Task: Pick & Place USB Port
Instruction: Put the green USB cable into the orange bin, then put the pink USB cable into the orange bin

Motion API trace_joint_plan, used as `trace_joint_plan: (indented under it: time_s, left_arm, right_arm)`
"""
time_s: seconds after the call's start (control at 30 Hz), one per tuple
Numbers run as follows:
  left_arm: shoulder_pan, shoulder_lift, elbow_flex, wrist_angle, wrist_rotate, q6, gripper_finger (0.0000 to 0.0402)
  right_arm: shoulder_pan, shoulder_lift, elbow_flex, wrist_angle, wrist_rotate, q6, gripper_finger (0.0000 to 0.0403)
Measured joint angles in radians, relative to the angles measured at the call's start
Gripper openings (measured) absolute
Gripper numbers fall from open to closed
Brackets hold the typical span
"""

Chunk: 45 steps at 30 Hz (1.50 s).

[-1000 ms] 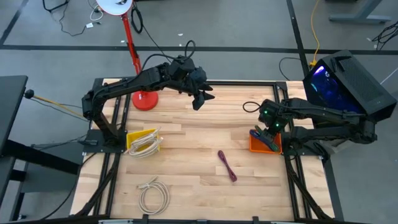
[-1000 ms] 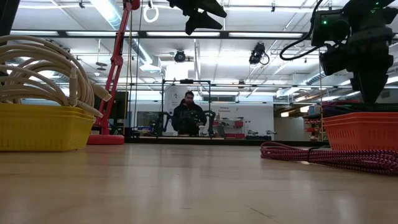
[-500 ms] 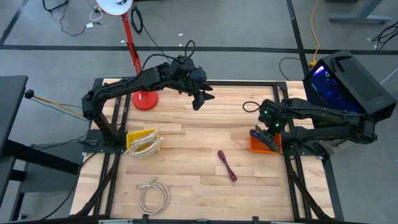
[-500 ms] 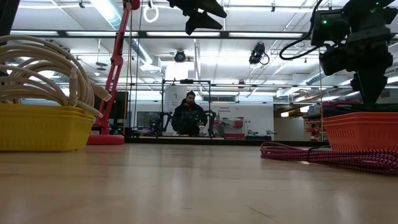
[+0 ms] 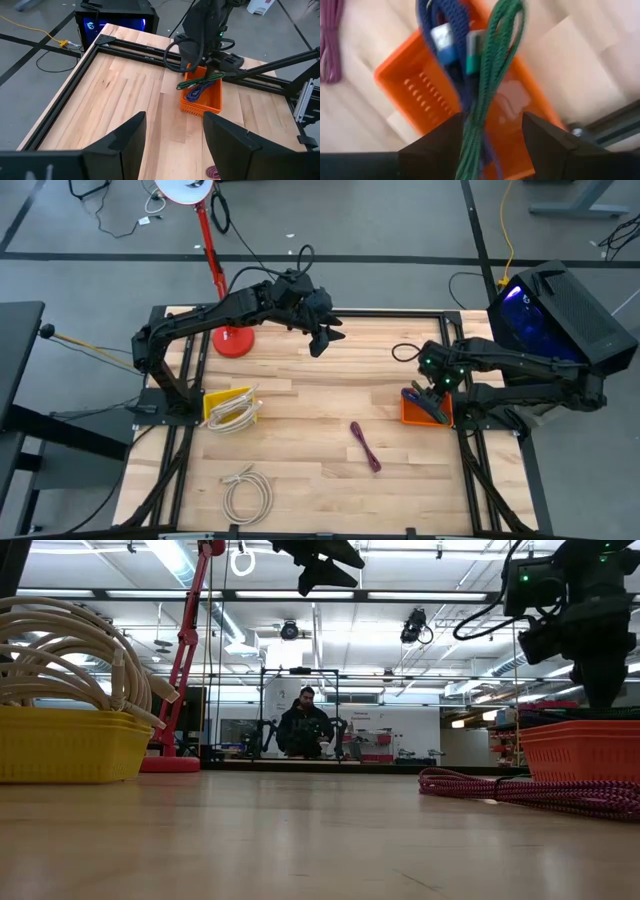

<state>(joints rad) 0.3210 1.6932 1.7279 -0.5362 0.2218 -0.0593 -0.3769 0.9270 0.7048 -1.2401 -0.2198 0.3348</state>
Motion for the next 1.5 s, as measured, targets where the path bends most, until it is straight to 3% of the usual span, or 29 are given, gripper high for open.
trace_joint_plan:
  time_s: [0.27, 0.47, 0.67, 0.77, 0.97, 1.07, 1.23, 1.33, 1.5]
  left_arm:
    - [0.0, 0.0, 0.0, 0.0, 0.0, -0.007, 0.0202]
    - [0.0, 0.0, 0.0, 0.0, 0.0, -0.001, 0.0202]
    - [-0.016, 0.009, 0.0, -0.006, 0.025, 0.072, 0.0202]
    - [-0.056, 0.034, 0.0, -0.012, 0.031, 0.112, 0.0202]
    - [-0.179, 0.167, -0.001, -0.053, -0.01, 0.26, 0.0202]
    - [-0.229, 0.253, -0.001, -0.037, -0.018, 0.329, 0.0202]
    - [-0.286, 0.386, -0.002, -0.046, -0.001, 0.387, 0.0202]
    - [-0.286, 0.419, -0.002, 0.0, 0.074, 0.358, 0.0202]
    - [-0.278, 0.439, -0.002, 0.034, 0.019, 0.42, 0.0202]
  right_arm:
    - [-0.021, -0.028, 0.002, 0.004, 0.019, -0.003, 0.0204]
    - [-0.038, -0.035, 0.074, -0.006, -0.045, 0.024, 0.0204]
    - [-0.039, -0.035, 0.327, -0.02, 0.136, 0.001, 0.0204]
    - [-0.039, -0.036, 0.469, 0.095, 0.147, 0.031, 0.0204]
    - [-0.011, -0.036, 0.639, 0.417, 0.03, 0.024, 0.0204]
    - [-0.005, -0.035, 0.663, 0.487, 0.027, 0.017, 0.0204]
    - [-0.004, -0.011, 0.662, 0.433, 0.028, 0.016, 0.0204]
    - [-0.004, 0.019, 0.661, 0.398, 0.025, 0.014, 0.0204]
    - [0.013, 0.07, 0.661, 0.422, 0.018, -0.005, 0.0204]
